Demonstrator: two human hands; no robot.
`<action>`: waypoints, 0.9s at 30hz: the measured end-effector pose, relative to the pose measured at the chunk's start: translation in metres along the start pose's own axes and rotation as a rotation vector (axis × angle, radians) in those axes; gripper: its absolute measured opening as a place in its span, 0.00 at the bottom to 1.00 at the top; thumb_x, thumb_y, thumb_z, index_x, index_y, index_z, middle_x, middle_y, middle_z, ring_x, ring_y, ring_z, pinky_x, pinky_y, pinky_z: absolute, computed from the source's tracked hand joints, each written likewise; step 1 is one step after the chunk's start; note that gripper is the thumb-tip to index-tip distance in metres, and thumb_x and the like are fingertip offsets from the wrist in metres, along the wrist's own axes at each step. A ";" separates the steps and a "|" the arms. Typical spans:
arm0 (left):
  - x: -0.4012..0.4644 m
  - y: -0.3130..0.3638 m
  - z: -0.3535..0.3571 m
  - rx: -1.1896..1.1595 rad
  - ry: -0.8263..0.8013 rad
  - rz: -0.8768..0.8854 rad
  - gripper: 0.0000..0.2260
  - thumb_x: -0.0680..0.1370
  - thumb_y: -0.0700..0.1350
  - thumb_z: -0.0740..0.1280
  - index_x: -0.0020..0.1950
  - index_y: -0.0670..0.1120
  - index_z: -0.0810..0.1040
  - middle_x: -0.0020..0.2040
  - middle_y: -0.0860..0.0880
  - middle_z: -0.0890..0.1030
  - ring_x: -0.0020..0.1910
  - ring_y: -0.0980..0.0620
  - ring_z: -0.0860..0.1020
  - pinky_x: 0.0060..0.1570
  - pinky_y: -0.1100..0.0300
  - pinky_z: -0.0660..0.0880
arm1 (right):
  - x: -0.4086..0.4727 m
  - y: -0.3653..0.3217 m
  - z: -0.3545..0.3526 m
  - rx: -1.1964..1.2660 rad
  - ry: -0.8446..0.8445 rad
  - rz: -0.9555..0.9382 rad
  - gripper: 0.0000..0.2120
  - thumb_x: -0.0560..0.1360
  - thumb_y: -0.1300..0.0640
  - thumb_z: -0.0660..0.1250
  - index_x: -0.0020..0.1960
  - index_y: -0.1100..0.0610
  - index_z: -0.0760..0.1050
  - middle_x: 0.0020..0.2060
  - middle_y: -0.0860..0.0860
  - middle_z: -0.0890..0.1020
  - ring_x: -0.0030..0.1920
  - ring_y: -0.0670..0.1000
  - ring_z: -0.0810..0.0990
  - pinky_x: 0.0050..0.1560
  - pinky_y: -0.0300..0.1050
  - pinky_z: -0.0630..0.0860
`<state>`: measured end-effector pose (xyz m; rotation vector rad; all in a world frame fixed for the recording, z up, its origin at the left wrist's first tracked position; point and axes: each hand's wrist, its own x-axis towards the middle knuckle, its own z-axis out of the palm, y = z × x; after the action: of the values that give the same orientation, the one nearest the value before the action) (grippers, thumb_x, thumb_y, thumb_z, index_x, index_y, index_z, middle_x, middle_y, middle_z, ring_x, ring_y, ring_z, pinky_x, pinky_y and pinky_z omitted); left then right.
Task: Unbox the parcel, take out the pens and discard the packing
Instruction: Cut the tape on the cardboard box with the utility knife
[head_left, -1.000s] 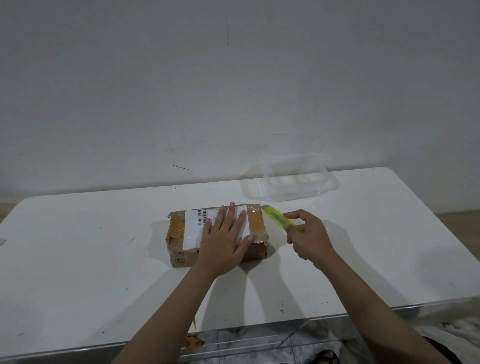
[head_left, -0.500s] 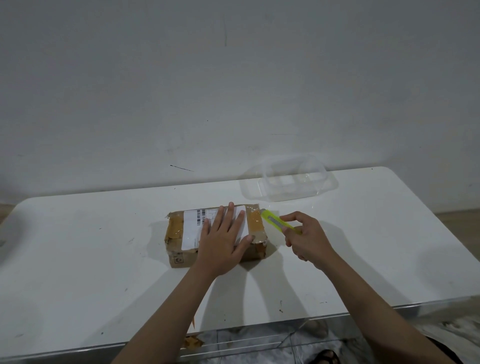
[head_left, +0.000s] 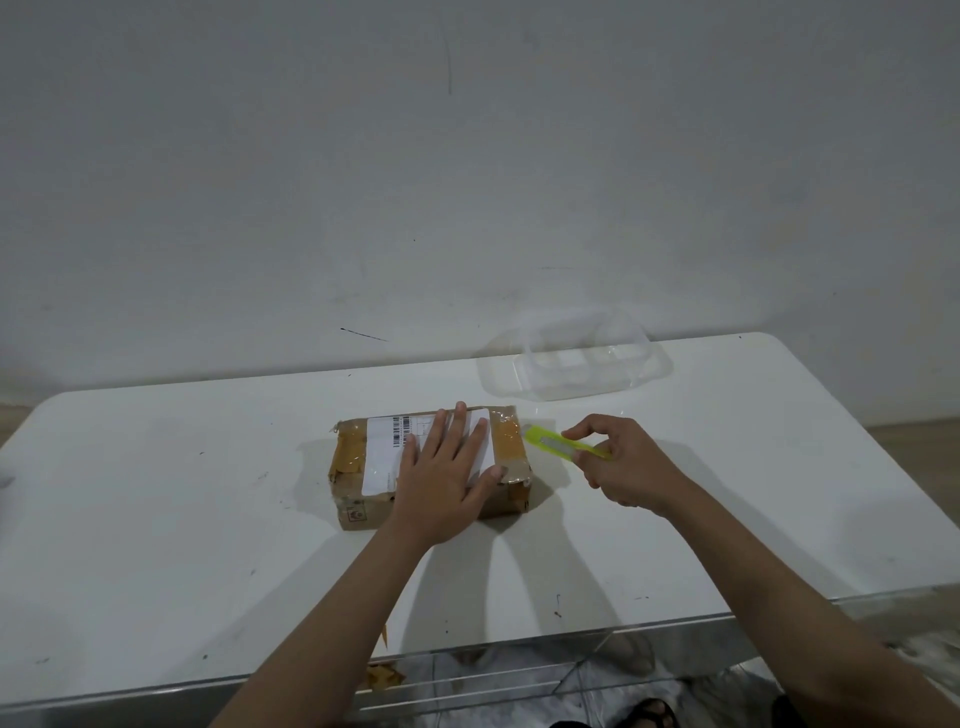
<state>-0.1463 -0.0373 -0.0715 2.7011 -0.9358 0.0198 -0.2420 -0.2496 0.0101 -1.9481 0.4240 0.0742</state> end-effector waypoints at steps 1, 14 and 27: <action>0.000 0.000 0.000 0.003 0.003 -0.001 0.31 0.76 0.66 0.40 0.77 0.55 0.48 0.77 0.54 0.41 0.75 0.53 0.37 0.72 0.42 0.46 | 0.000 -0.001 -0.001 -0.006 -0.005 0.006 0.07 0.75 0.62 0.63 0.50 0.53 0.76 0.30 0.58 0.71 0.20 0.49 0.60 0.21 0.34 0.59; 0.000 0.001 -0.001 0.008 -0.005 0.009 0.33 0.75 0.68 0.37 0.77 0.55 0.49 0.78 0.52 0.43 0.77 0.50 0.42 0.71 0.40 0.47 | -0.017 0.003 0.004 -0.002 0.048 0.023 0.06 0.75 0.62 0.63 0.50 0.55 0.76 0.26 0.55 0.70 0.19 0.48 0.61 0.21 0.35 0.60; 0.002 0.001 -0.002 0.013 -0.020 0.000 0.34 0.74 0.68 0.36 0.77 0.55 0.48 0.78 0.52 0.42 0.77 0.49 0.42 0.71 0.40 0.46 | -0.038 0.012 0.025 -0.022 0.126 0.045 0.06 0.75 0.62 0.63 0.51 0.55 0.75 0.28 0.54 0.74 0.17 0.44 0.65 0.20 0.34 0.63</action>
<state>-0.1451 -0.0386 -0.0695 2.7185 -0.9448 -0.0015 -0.2776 -0.2216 -0.0011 -1.9720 0.5518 -0.0148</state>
